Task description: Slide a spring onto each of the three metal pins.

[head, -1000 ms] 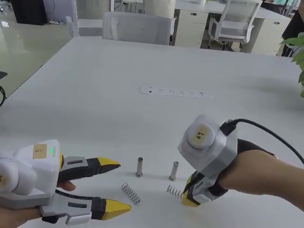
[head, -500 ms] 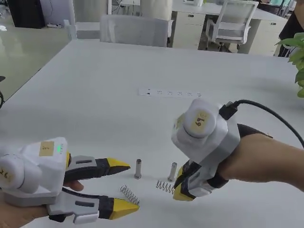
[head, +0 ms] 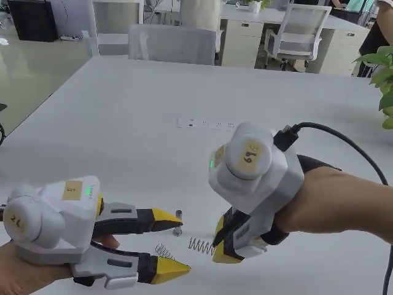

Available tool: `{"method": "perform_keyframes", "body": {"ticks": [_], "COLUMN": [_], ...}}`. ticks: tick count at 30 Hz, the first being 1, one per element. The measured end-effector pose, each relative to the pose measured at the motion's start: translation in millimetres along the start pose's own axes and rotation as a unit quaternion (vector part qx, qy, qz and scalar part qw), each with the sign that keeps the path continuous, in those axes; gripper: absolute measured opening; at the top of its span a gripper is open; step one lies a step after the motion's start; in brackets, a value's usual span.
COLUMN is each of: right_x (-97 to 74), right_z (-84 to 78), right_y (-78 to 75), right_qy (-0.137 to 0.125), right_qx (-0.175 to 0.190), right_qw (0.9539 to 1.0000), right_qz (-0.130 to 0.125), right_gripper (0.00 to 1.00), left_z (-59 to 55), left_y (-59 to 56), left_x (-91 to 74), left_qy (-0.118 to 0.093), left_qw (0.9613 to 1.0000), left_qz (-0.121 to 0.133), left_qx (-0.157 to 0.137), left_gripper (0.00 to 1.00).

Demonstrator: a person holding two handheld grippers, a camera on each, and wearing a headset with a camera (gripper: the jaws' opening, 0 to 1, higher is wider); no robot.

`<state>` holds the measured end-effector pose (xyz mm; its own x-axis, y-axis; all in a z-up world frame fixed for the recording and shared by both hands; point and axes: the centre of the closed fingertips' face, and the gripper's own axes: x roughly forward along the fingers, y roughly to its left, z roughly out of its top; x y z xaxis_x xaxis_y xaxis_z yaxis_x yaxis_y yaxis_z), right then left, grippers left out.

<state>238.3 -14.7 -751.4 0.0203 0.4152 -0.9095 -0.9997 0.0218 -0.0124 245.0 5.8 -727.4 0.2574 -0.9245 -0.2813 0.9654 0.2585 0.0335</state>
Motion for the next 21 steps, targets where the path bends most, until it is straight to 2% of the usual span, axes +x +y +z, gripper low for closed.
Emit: {"method": "perform_keyframes", "body": {"ticks": [21], "right_x": [-3.7], "right_z": [14.3], "right_y": [13.8], "right_qy": [-0.01], "right_qx": [-0.047], "right_qw": [0.9988], "right_qz": [0.014], "right_gripper": [0.08], "left_z": [-0.3], "left_y": [-10.3], "left_x": [8.6], "left_qy": [0.001], "left_qw": [0.9993], "left_qz": [-0.034], "left_qx": [0.017], "left_gripper": [0.13]}}
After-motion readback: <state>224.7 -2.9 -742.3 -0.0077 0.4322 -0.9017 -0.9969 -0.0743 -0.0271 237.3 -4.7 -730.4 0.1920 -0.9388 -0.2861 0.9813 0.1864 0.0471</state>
